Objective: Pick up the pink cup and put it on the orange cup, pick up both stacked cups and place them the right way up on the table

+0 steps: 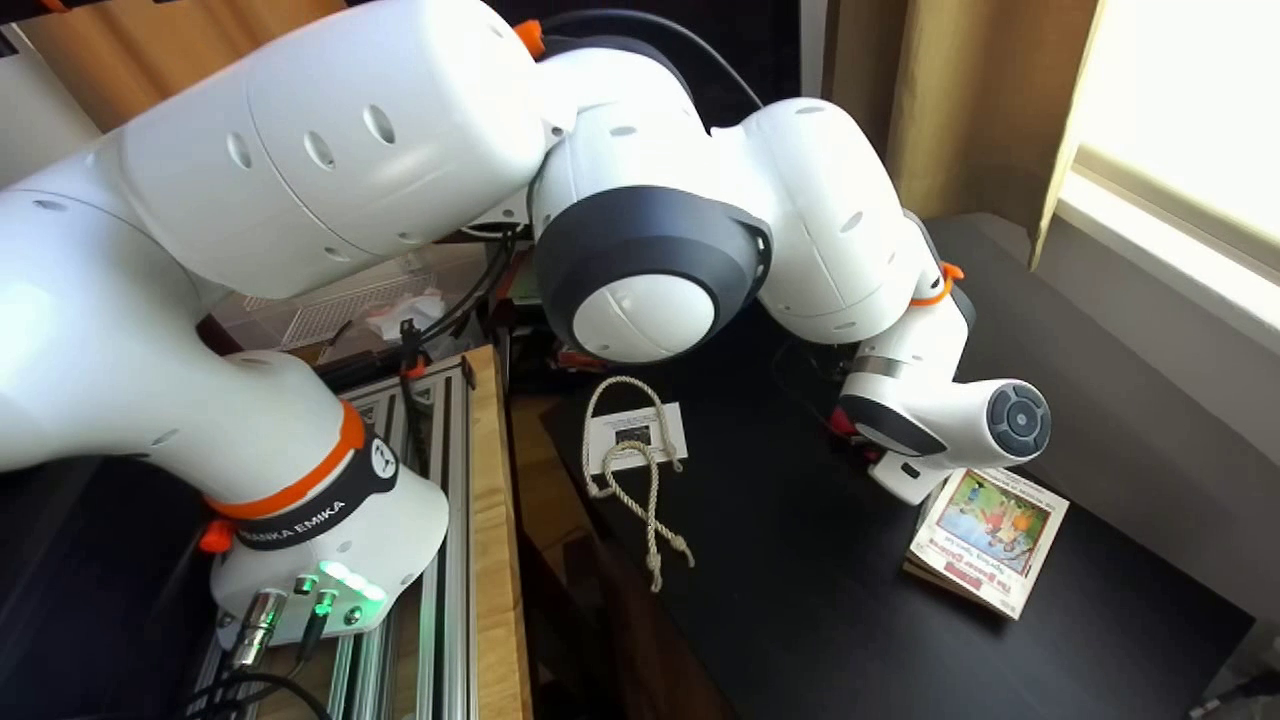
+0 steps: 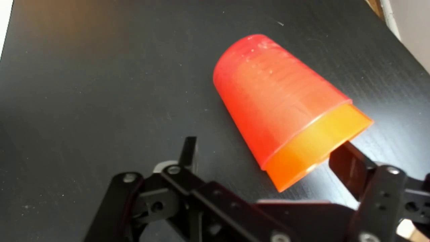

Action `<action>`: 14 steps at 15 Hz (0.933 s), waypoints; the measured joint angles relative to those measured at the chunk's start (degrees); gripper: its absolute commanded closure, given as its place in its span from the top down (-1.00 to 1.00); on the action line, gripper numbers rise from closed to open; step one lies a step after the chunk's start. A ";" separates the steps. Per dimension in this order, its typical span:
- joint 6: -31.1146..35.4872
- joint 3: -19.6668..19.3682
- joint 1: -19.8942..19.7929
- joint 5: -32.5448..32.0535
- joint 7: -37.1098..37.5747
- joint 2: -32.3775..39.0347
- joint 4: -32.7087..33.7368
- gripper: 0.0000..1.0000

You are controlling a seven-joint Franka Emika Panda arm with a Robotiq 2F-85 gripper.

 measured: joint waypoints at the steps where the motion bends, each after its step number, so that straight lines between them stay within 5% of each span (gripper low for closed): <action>1: -1.25 -0.16 0.04 0.28 0.00 0.79 1.23 0.48; 10: -8.09 -1.03 0.34 2.03 0.00 3.99 6.64 -0.92; 14: -9.31 -0.11 1.00 1.86 0.67 2.62 5.57 -0.96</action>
